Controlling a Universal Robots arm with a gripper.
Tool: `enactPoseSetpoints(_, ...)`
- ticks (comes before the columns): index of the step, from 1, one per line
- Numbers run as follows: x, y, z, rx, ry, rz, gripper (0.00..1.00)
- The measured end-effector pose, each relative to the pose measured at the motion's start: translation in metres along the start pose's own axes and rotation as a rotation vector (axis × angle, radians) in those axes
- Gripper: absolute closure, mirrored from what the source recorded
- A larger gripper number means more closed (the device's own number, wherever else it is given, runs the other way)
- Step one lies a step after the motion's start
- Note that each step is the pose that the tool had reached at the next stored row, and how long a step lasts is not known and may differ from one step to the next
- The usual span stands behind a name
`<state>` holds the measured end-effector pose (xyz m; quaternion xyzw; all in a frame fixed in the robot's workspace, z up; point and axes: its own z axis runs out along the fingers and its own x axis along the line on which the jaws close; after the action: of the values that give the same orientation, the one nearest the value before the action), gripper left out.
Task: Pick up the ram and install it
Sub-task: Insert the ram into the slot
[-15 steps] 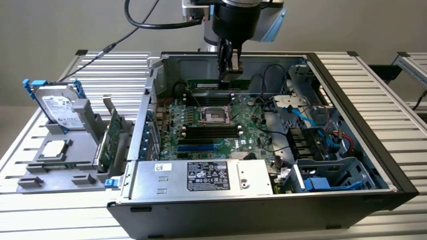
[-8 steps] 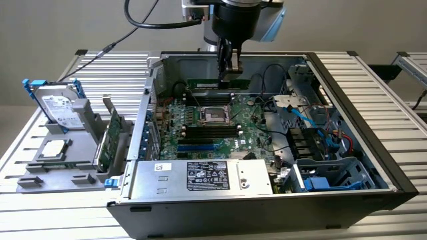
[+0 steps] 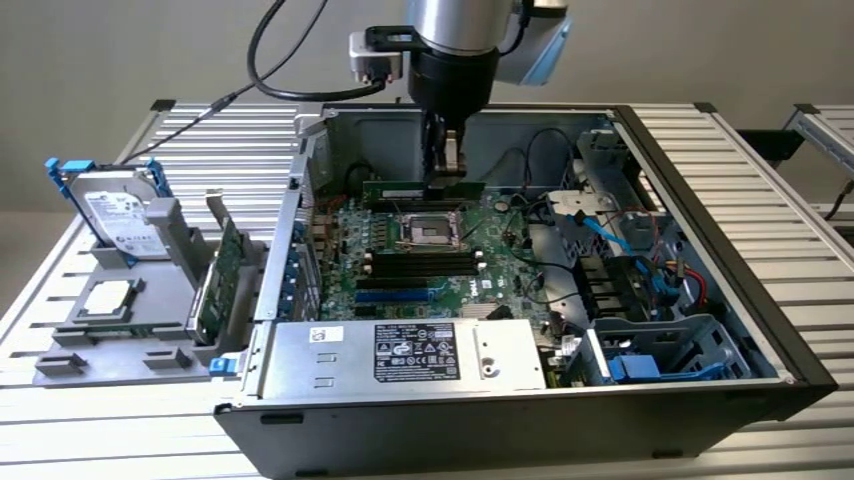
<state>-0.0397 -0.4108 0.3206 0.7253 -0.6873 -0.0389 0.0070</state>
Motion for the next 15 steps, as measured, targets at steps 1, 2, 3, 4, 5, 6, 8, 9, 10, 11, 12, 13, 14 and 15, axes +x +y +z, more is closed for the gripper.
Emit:
enactPoseSetpoints(1, 0.000, 0.0008, 0.0019, 0.0000, 0.0000, 0.000, 0.86)
enactPoseSetpoints(2, 0.000, 0.0013, 0.0037, 0.0001, -0.0001, 0.000, 0.86)
enactPoseSetpoints(3, 0.000, 0.0016, 0.0055, 0.0001, -0.0001, 0.000, 0.86)
enactPoseSetpoints(4, 0.000, 0.0016, 0.0073, 0.0003, 0.0000, 0.000, 0.86)
enactPoseSetpoints(5, 0.000, 0.0016, 0.0091, 0.0006, 0.0000, 0.000, 0.86)
enactPoseSetpoints(6, 0.000, 0.0015, 0.0109, 0.0013, 0.0001, 0.000, 0.86)
enactPoseSetpoints(8, 0.001, 0.0013, 0.0145, 0.0017, 0.0001, 0.000, 0.86)
enactPoseSetpoints(9, 0.001, 0.0012, 0.0163, 0.0018, 0.0000, 0.000, 0.86)
enactPoseSetpoints(10, 0.001, 0.0011, 0.0183, 0.0018, 0.0000, 0.000, 0.86)
enactPoseSetpoints(11, 0.001, 0.0010, 0.0200, 0.0018, 0.0001, 0.000, 0.86)
enactPoseSetpoints(12, 0.001, 0.0008, 0.0218, 0.0017, 0.0001, -0.001, 0.86)
enactPoseSetpoints(13, 0.001, 0.0006, 0.0236, 0.0016, 0.0006, -0.002, 0.86)
enactPoseSetpoints(14, 0.001, -0.0001, 0.0254, 0.0013, 0.0020, -0.007, 0.86)
enactPoseSetpoints(15, 0.001, -0.0010, 0.0271, 0.0010, 0.0034, -0.012, 0.86)
